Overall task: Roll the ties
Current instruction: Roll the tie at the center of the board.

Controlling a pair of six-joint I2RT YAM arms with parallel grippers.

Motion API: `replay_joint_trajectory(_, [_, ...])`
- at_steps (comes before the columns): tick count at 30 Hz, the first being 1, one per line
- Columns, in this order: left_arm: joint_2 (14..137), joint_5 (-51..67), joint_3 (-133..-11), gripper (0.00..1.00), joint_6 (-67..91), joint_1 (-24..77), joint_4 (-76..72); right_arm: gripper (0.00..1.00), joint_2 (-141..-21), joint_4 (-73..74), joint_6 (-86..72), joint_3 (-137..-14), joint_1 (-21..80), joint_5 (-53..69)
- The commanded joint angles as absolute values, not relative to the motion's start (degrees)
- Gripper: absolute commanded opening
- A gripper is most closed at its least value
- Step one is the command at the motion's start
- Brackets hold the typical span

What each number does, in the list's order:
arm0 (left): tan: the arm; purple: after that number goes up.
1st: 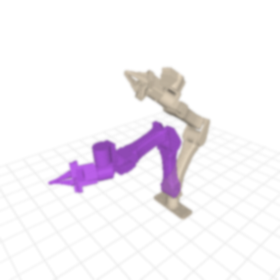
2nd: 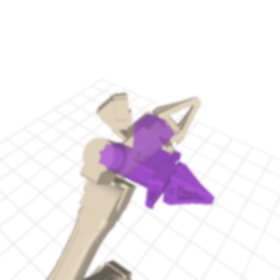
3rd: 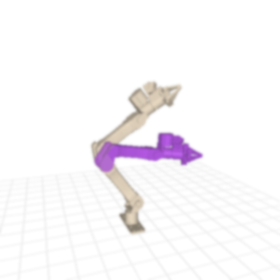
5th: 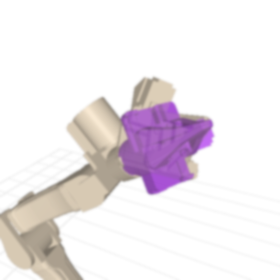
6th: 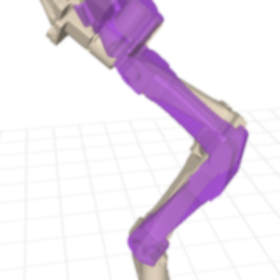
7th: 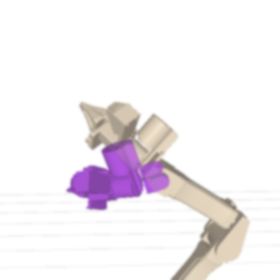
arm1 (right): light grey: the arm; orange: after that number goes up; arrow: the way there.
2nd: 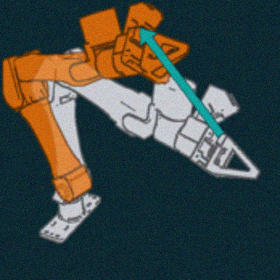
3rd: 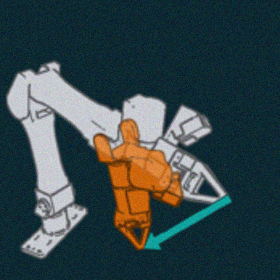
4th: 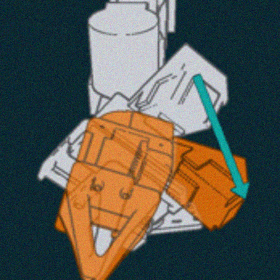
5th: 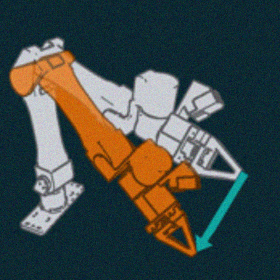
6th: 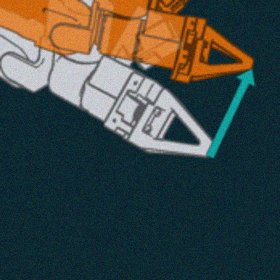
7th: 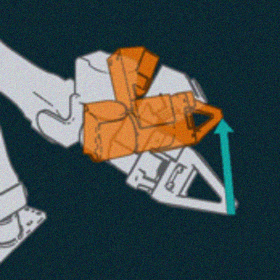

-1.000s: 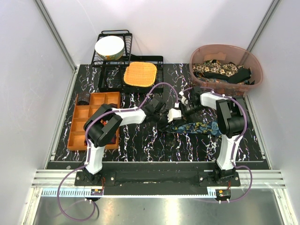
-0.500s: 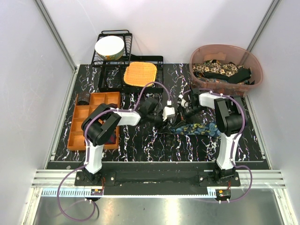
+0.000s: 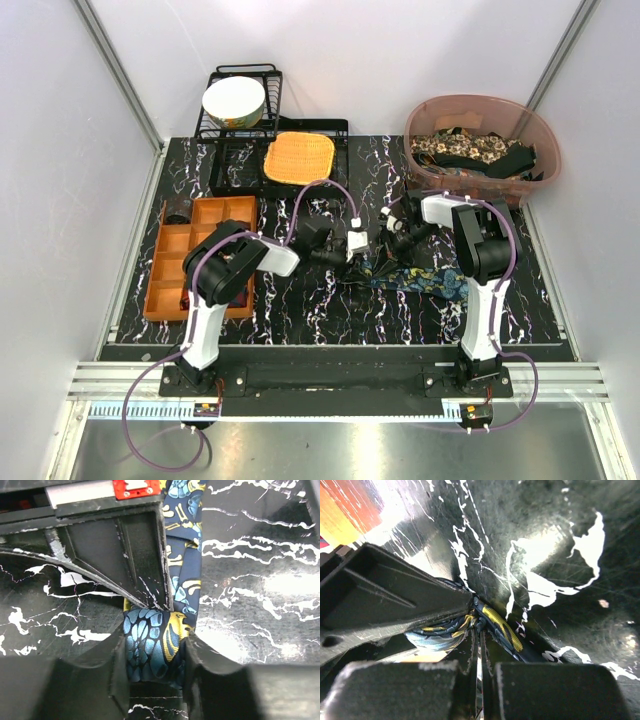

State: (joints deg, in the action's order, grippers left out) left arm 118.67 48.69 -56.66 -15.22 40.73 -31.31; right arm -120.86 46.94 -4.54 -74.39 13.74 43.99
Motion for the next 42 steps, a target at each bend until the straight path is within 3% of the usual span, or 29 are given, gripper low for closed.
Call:
replay_joint_trajectory(1, [117.4, 38.9, -57.6, 0.22, -25.4, 41.9, -15.6, 0.02, -123.1, 46.6, -0.4, -75.9, 13.9, 34.4])
replay_joint_trajectory(5, [115.6, 33.4, -61.4, 0.15, -31.9, 42.7, 1.6, 0.24, -120.8, 50.3, 1.4, -79.3, 12.0, 39.5])
replay_joint_trajectory(9, [115.9, 29.2, -64.2, 0.15, -34.5, 43.4, 9.8, 0.39, -116.2, 51.9, 2.1, -78.7, 10.3, 44.4])
replay_joint_trajectory(12, [117.3, 27.3, -66.7, 0.15, -34.6, 43.8, 14.1, 0.46, -114.0, 50.4, 1.4, -76.3, 10.1, 49.4])
replay_joint_trajectory(18, [118.9, 25.2, -69.6, 0.17, -34.5, 45.2, 16.8, 0.50, -112.7, 42.9, -4.6, -71.5, 10.7, 56.8])
replay_joint_trajectory(21, [119.4, 24.5, -70.7, 0.19, -34.1, 45.6, 17.7, 0.49, -113.6, 42.1, -5.1, -72.1, 12.2, 56.8])
replay_joint_trajectory(24, [119.6, 24.7, -71.0, 0.22, -33.7, 45.7, 18.4, 0.42, -114.6, 42.2, -3.5, -72.2, 13.5, 52.9])
replay_joint_trajectory(25, [119.7, 25.1, -70.9, 0.23, -33.7, 45.7, 18.4, 0.36, -115.1, 42.4, -3.3, -72.2, 13.6, 50.3])
replay_joint_trajectory(26, [119.8, 25.2, -70.9, 0.27, -33.4, 45.7, 18.3, 0.18, -115.7, 42.5, -2.6, -72.2, 13.5, 49.3])
replay_joint_trajectory(29, [120.1, 27.6, -71.1, 0.36, -32.0, 44.9, 17.9, 0.00, -117.2, 43.9, -1.8, -71.9, 13.4, 44.8])
replay_joint_trajectory(36, [117.7, 37.3, -66.6, 0.57, -28.8, 41.5, 8.5, 0.00, -118.6, 44.6, -2.3, -70.8, 12.7, 38.3])
replay_joint_trajectory(42, [117.9, 47.6, -65.7, 0.61, -24.8, 41.0, -3.2, 0.00, -121.3, 45.8, -2.5, -72.1, 12.7, 34.3])
